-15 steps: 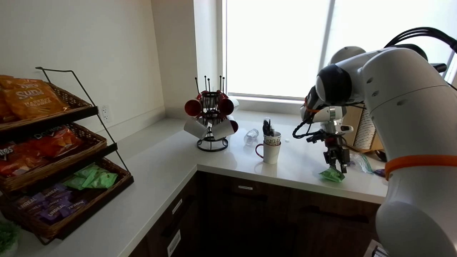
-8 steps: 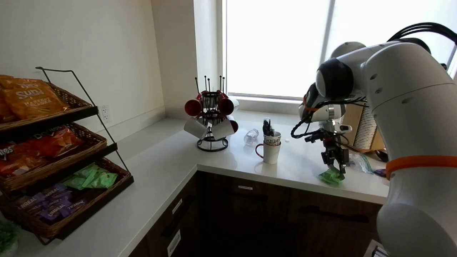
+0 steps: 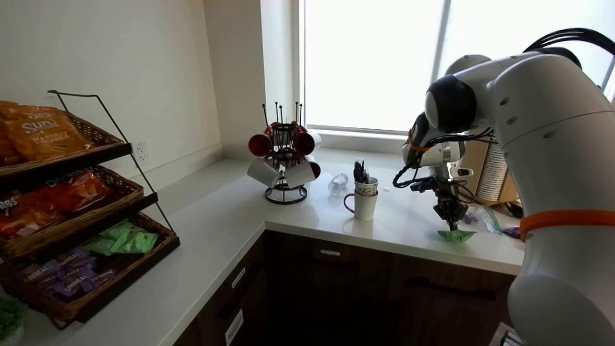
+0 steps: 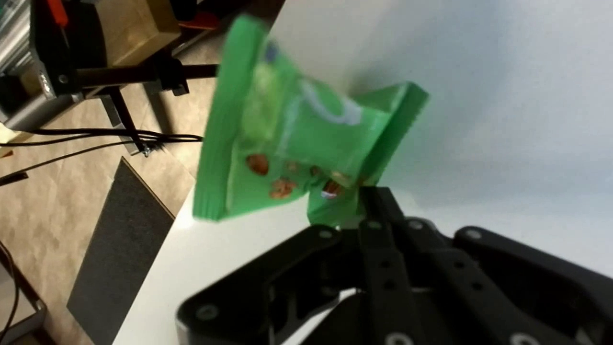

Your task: Put the green object on the shelf

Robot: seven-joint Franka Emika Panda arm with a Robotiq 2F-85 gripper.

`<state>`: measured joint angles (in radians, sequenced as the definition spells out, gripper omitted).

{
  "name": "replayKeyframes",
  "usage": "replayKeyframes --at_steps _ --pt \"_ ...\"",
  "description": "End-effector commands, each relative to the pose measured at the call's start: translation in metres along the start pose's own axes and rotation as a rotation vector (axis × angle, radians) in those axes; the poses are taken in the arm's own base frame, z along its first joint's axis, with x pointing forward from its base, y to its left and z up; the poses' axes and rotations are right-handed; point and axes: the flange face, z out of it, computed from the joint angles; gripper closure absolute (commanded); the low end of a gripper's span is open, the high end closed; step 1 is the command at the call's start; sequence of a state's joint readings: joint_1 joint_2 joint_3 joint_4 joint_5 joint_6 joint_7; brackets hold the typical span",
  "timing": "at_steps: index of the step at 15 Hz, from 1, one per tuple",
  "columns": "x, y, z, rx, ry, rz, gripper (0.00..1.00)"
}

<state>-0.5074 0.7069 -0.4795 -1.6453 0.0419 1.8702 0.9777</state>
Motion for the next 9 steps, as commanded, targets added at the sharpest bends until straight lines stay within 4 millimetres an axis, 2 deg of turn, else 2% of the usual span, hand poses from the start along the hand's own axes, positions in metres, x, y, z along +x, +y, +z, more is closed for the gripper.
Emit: replayKeyframes --at_steps 1,5,9 --pt "-0.010 0.013 -0.004 0.038 0.031 -0.058 1.00" --pt "-0.016 0.023 -0.012 0.082 0.038 -0.099 1.00" --pt "-0.020 0.058 -0.043 0.211 0.072 -0.159 1.00"
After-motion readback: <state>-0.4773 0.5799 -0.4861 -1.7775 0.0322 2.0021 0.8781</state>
